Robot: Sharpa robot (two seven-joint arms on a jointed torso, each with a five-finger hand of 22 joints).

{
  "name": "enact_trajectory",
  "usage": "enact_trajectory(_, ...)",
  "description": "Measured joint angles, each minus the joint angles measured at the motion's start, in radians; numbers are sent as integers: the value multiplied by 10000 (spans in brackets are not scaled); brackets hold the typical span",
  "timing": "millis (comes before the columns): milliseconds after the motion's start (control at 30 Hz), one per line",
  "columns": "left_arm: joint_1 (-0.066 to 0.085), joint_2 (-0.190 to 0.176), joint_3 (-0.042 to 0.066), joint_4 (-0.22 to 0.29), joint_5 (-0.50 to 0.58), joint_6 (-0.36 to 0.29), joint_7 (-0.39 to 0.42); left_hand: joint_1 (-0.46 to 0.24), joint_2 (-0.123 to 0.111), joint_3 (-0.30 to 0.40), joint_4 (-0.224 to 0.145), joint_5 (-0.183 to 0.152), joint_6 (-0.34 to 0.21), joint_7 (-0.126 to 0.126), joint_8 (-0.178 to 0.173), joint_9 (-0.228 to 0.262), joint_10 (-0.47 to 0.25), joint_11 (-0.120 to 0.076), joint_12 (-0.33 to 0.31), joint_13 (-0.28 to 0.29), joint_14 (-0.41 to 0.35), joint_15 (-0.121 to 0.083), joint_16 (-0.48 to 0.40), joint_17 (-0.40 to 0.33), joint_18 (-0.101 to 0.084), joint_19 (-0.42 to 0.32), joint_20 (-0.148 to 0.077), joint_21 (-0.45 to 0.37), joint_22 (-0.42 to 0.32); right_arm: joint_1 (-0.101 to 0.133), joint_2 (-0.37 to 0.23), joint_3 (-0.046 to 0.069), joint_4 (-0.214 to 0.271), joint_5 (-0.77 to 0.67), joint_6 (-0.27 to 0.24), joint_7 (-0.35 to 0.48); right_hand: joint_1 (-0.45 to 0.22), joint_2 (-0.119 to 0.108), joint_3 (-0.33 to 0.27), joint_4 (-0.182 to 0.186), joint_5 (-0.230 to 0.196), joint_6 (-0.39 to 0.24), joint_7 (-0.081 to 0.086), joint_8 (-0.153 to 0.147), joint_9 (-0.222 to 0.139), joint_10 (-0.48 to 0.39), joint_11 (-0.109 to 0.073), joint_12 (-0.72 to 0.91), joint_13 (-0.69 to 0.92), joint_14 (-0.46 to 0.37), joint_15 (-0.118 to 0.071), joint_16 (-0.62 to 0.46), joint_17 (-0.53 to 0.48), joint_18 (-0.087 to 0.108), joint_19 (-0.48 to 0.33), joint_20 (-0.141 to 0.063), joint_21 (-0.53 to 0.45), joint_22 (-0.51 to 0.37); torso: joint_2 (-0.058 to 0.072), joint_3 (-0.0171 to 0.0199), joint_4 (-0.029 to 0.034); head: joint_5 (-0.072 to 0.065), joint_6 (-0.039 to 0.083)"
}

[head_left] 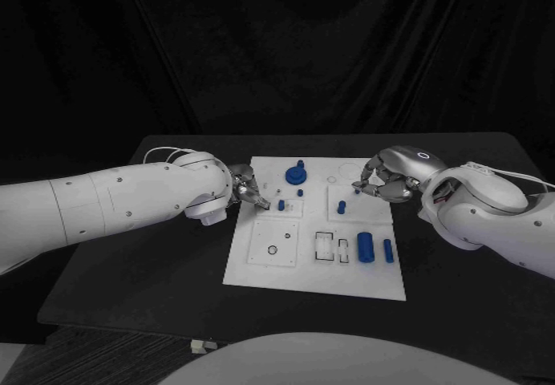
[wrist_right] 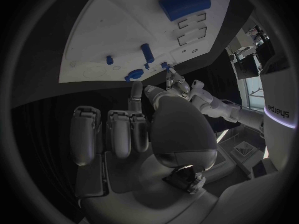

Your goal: Assemble the parts on the task board

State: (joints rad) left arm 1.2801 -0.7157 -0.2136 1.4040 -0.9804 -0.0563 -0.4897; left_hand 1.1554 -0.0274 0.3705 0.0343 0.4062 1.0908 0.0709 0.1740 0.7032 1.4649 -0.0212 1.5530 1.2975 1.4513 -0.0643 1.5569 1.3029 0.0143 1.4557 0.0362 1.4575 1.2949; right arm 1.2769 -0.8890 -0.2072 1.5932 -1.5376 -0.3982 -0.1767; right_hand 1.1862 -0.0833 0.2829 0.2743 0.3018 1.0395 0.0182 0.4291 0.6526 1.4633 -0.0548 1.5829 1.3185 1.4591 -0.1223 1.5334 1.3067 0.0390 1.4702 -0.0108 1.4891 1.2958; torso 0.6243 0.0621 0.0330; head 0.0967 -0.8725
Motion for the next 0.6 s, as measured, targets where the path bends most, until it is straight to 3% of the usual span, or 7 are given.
enact_trajectory(233,-18,30,0,-44,-3,-1,61,-17,17,150,-14,-237,0,0,-116,-157,0,1,0,0,0,0,0,0,0,59,59,-1,0,-57,-17,0,-1,0,18,-1,0,0,0,0,0,0,0,-23,0,0,0,0,0,0,0,0,0,0,0,0,0,0,2,0,0,-10,-3)
enact_trajectory(600,-43,46,1,-126,-6,39,138,-197,65,150,-12,-239,0,0,-116,-323,0,1,0,0,0,0,0,0,0,64,67,-78,0,-82,-58,0,-14,1,52,-8,13,-13,0,0,1,0,0,-23,0,0,0,0,0,0,0,-1,0,0,0,0,-2,0,0,-7,4,-56,-4)
